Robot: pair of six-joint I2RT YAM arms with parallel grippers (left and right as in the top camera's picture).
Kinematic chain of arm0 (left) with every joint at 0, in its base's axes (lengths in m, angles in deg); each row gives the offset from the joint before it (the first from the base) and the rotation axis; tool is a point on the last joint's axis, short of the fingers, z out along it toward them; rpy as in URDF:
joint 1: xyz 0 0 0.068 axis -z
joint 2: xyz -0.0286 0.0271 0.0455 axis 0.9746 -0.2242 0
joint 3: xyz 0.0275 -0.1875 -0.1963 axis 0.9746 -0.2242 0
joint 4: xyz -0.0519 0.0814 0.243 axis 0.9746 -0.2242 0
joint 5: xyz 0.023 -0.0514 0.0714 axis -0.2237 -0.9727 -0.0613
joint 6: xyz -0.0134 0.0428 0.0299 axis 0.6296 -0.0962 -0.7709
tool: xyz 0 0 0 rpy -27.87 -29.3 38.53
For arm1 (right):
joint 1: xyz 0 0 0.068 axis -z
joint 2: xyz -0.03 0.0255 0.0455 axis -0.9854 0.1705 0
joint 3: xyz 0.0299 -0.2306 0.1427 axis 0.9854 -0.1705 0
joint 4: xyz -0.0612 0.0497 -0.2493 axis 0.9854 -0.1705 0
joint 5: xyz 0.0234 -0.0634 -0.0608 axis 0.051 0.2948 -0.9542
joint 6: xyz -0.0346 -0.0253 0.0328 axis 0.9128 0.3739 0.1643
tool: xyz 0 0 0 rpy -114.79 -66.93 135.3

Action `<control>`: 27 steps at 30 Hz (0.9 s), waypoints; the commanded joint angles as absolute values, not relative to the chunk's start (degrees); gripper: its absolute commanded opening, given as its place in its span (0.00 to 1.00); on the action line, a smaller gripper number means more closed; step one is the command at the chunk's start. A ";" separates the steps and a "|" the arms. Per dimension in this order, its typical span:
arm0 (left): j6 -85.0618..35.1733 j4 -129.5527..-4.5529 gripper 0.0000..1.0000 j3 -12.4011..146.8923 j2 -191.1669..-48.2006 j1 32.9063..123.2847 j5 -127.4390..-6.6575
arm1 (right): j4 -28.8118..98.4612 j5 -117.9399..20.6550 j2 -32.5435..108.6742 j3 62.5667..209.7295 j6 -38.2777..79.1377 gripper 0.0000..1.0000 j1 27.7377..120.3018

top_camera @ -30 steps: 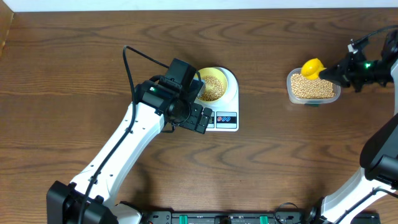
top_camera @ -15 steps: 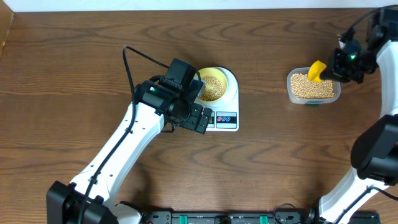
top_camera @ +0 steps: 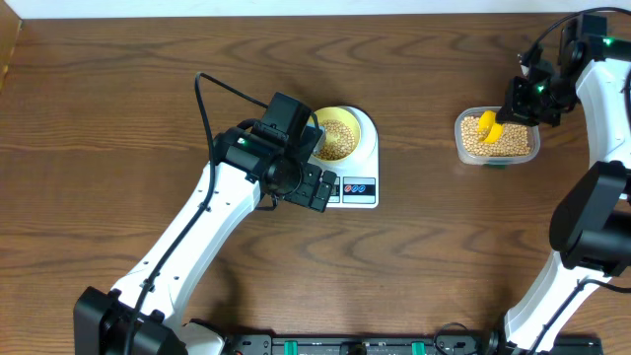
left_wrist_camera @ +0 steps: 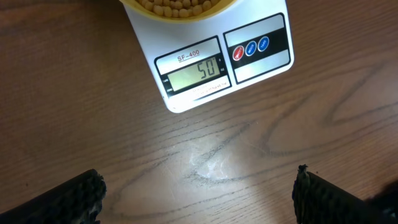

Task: Scoop item into bowl and weigh 50g on scale
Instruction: 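Lower the scoop into the tub and release it, right gripper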

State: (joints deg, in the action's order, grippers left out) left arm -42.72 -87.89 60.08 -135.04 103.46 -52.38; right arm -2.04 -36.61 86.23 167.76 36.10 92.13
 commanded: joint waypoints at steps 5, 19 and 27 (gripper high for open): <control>-42.00 -87.83 0.98 59.79 -134.95 103.64 -51.62 | -1.77 -36.87 88.28 168.27 39.05 0.01 90.27; -42.00 -87.83 0.98 59.79 -134.95 103.64 -51.62 | 3.93 -43.17 88.54 168.29 39.77 0.11 89.72; -42.00 -87.83 0.98 59.79 -134.95 103.64 -51.62 | 5.53 -51.21 88.54 168.29 39.77 0.40 89.96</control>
